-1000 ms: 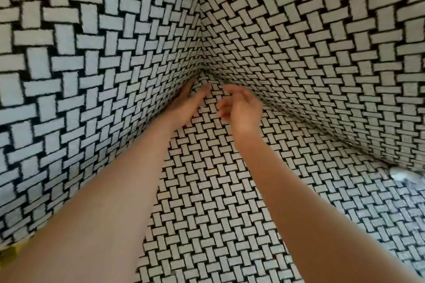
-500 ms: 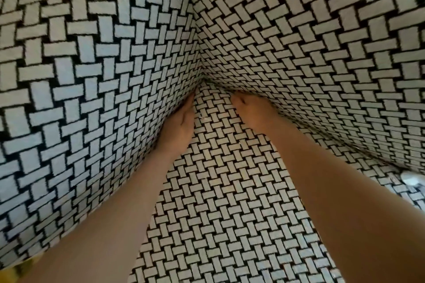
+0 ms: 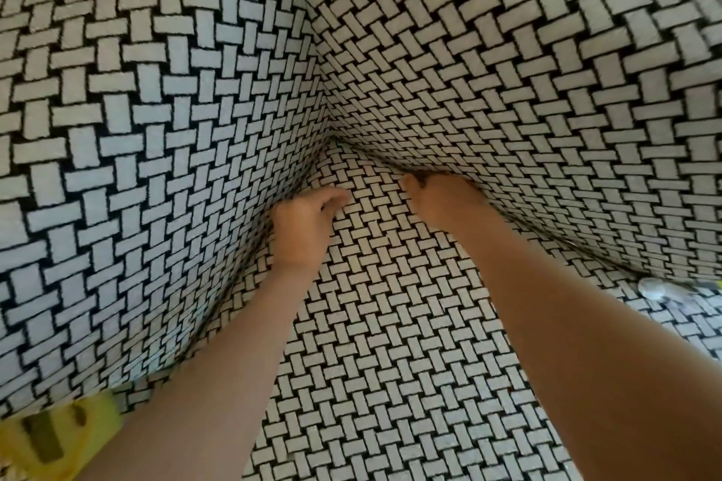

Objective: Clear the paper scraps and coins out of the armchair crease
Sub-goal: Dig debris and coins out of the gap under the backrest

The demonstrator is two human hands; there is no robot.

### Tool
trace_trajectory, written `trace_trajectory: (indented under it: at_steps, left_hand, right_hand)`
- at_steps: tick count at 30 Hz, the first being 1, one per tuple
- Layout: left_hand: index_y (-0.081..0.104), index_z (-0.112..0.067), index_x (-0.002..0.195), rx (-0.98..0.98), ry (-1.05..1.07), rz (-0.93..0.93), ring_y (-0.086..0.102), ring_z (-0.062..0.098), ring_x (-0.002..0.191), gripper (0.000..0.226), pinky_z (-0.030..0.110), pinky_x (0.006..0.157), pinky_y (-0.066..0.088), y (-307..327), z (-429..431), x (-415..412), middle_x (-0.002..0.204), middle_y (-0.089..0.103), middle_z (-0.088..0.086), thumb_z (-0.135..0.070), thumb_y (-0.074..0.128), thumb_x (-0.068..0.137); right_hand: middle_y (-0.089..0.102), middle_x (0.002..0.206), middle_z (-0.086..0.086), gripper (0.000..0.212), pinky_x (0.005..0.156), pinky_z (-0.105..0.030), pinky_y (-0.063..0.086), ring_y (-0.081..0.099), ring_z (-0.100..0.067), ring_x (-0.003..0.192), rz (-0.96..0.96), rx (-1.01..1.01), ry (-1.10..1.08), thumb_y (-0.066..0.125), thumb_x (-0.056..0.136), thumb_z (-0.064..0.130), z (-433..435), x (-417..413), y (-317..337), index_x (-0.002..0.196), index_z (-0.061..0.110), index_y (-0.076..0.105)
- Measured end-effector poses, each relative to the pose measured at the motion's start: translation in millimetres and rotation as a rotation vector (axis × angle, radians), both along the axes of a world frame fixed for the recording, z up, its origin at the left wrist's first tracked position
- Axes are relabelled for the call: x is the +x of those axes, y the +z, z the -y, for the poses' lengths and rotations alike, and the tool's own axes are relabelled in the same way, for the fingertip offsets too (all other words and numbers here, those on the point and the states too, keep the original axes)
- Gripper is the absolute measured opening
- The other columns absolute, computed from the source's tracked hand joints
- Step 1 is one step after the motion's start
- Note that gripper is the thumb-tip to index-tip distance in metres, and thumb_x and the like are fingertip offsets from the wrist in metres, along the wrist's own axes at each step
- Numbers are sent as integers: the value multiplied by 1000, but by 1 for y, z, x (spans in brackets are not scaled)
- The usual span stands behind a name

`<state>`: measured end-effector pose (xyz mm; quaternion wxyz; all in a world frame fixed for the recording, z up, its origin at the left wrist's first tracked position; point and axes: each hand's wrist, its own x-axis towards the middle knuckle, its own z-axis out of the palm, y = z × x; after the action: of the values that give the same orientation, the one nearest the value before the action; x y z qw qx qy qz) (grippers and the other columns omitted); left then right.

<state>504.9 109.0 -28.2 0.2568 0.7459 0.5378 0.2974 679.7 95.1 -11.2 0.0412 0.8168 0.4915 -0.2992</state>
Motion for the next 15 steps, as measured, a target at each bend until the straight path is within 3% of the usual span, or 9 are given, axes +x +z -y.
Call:
trace_trajectory:
  at_steps: [1, 3, 7, 11, 13, 15]
  left_hand:
    - [74, -6, 90, 33, 6, -11, 69, 12, 79, 12, 11, 82, 47, 1, -1, 1, 88, 74, 3, -4, 65, 81]
    - [71, -6, 91, 1, 38, 25, 65, 5, 75, 11, 7, 79, 47, 3, 0, 3, 84, 71, -4, -4, 65, 82]
    - [65, -10, 96, -273, 176, 253, 58, -15, 69, 18, -3, 72, 42, 10, 4, 6, 80, 63, -14, -4, 67, 80]
    - [61, -13, 103, -527, 222, 462, 64, -11, 69, 27, 5, 68, 50, 16, 10, 4, 82, 68, -6, -4, 68, 79]
    - [60, -10, 107, -557, 190, 438, 65, -7, 75, 28, 6, 71, 51, 18, 13, 1, 86, 67, -7, -4, 66, 81]
    - [60, -11, 110, -570, 99, 335, 60, -6, 85, 31, 7, 80, 48, 21, 14, -1, 93, 64, -11, -4, 65, 80]
  right_hand:
    - [58, 119, -11, 56, 94, -38, 42, 52, -30, 112, 20, -6, 23, 17, 97, 47, 4, 4, -2, 124, 12, 52]
    - [58, 116, -10, 60, 93, -39, 41, 52, -30, 110, 51, -14, 0, 16, 96, 50, 13, 14, -5, 121, 11, 54]
    - [60, 116, -12, 65, 93, -40, 44, 53, -31, 110, 84, -27, -24, 12, 94, 53, 28, 29, -9, 124, 13, 54]
    - [63, 108, -12, 66, 84, -37, 45, 57, -30, 101, 126, -3, -29, 14, 95, 53, 40, 37, -5, 113, 8, 60]
    - [63, 98, -10, 66, 73, -35, 42, 57, -27, 90, 147, -16, 16, 12, 95, 52, 44, 39, -6, 113, 10, 59]
    - [63, 99, -12, 68, 73, -35, 41, 58, -28, 94, 137, -34, 7, 11, 96, 52, 46, 40, -4, 111, 7, 59]
